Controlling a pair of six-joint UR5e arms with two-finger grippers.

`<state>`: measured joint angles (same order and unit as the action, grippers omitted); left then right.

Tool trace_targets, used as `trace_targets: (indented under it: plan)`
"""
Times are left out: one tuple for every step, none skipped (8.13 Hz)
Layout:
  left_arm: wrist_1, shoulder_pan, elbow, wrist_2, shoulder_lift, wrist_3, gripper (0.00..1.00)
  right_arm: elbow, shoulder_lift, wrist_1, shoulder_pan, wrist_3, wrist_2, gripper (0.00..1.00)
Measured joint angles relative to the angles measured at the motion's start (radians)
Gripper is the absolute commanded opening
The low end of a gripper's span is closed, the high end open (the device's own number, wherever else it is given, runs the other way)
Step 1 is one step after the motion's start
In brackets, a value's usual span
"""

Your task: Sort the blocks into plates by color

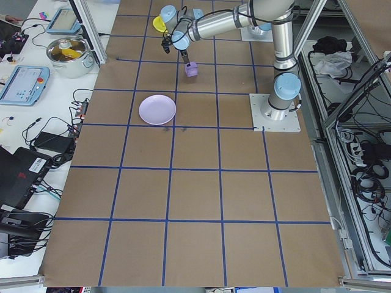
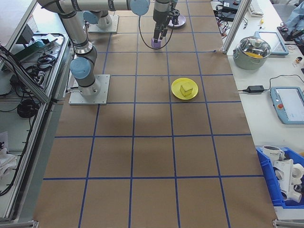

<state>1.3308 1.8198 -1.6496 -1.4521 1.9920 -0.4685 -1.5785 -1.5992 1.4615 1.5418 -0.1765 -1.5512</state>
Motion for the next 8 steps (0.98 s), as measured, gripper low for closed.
trace_targets:
  plan:
    - [0.0, 0.003, -0.005, 0.002, 0.024, 0.006, 1.0, 0.0, 0.0, -0.004, 0.001, 0.0, -0.001, 1.0]
    - [0.001, 0.005, -0.012, 0.001, 0.039, 0.015, 1.0, -0.001, -0.001, -0.018, 0.001, 0.0, -0.002, 1.0]
    - [-0.001, 0.005, -0.022, 0.0, 0.051, 0.027, 1.0, -0.001, -0.001, -0.027, 0.002, 0.0, -0.002, 1.0]
    - [-0.006, 0.006, -0.03, 0.002, 0.062, 0.036, 0.66, -0.001, -0.001, -0.03, 0.002, 0.0, -0.001, 1.0]
    - [-0.01, 0.007, -0.033, 0.005, 0.068, 0.04, 0.11, -0.001, -0.001, -0.031, 0.002, 0.0, 0.0, 1.0]
    - [-0.013, 0.011, -0.035, 0.008, 0.072, 0.04, 0.0, 0.0, -0.002, -0.031, 0.002, 0.001, 0.0, 1.0]
    - [-0.014, 0.014, -0.033, 0.011, 0.075, 0.043, 0.0, 0.0, -0.002, -0.028, 0.002, 0.001, 0.0, 1.0]
    - [-0.014, 0.016, -0.03, 0.013, 0.076, 0.045, 0.0, 0.0, -0.002, -0.024, 0.002, 0.0, 0.0, 1.0]
